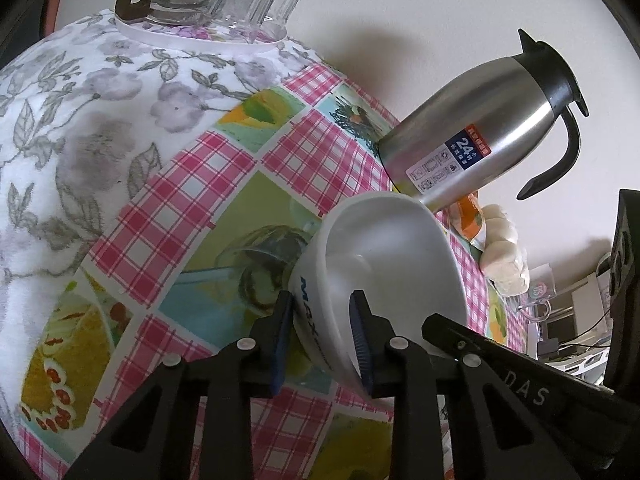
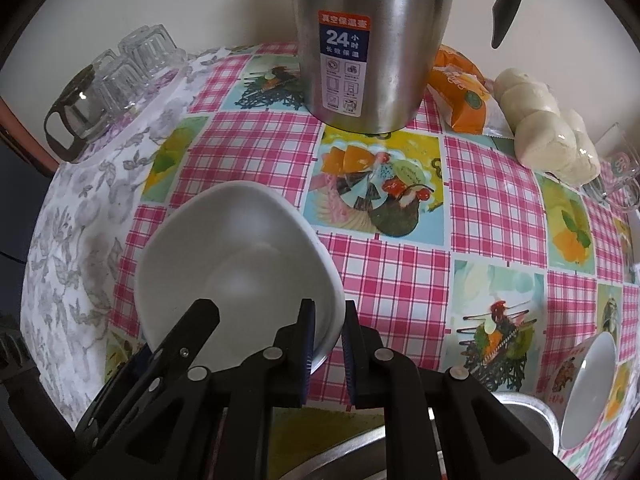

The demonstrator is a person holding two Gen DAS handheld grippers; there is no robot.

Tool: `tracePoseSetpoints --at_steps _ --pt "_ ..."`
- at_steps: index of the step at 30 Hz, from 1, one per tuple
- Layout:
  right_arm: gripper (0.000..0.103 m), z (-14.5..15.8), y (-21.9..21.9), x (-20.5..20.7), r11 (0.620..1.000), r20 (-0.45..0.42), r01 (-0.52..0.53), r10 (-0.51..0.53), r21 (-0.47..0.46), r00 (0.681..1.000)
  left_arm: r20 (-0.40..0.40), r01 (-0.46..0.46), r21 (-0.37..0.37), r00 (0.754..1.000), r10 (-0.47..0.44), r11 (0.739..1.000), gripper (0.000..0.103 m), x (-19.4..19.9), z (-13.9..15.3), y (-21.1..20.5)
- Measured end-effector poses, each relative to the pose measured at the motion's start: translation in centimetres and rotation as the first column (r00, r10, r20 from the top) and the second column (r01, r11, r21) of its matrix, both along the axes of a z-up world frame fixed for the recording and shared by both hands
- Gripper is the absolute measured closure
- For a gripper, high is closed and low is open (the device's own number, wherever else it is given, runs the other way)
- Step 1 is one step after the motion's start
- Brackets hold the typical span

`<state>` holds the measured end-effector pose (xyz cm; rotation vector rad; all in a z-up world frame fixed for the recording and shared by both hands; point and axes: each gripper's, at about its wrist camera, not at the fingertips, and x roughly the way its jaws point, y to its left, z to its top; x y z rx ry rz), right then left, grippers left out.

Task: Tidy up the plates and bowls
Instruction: 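Close both grippers together on the rim of the white square bowl, then lift the square bowl with both grippers and carry it over the basin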

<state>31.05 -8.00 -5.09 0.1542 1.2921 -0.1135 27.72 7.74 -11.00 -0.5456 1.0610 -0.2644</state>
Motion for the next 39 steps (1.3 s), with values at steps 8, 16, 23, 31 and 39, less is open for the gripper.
tracePoseSetpoints --at_steps 8,16,23,31,39 --pt "0.089 2.5 0.3 -1.7 0.999 0.049 0.007 -0.009 0.041 0.999 0.058 0.008 0.028 0.998 -0.010 1.000 0.074 -1.6 3.4 0.6" --pt "0.089 6.8 -0.2 -5.3 0.995 0.144 0.004 -0.017 0.095 0.989 0.137 0.033 0.037 0.990 -0.038 0.999 0.074 -4.5 8.5 0.7" --pt "0.088 11.1 -0.4 -9.4 0.992 0.232 -0.003 -0.027 0.125 0.972 0.203 0.040 0.079 0.978 -0.056 0.996 0.074 -8.1 12.6 0.4" --pt "0.088 13.7 -0.4 -14.4 0.987 0.315 -0.027 -0.023 0.155 0.949 0.253 0.056 0.090 0.964 -0.077 0.994 0.074 -11.6 15.0 0.7" --pt "0.088 13.7 -0.8 -19.3 0.973 0.375 -0.030 -0.060 0.229 0.925 0.298 0.069 0.148 0.948 -0.111 0.987 0.074 -15.7 16.4 0.4"
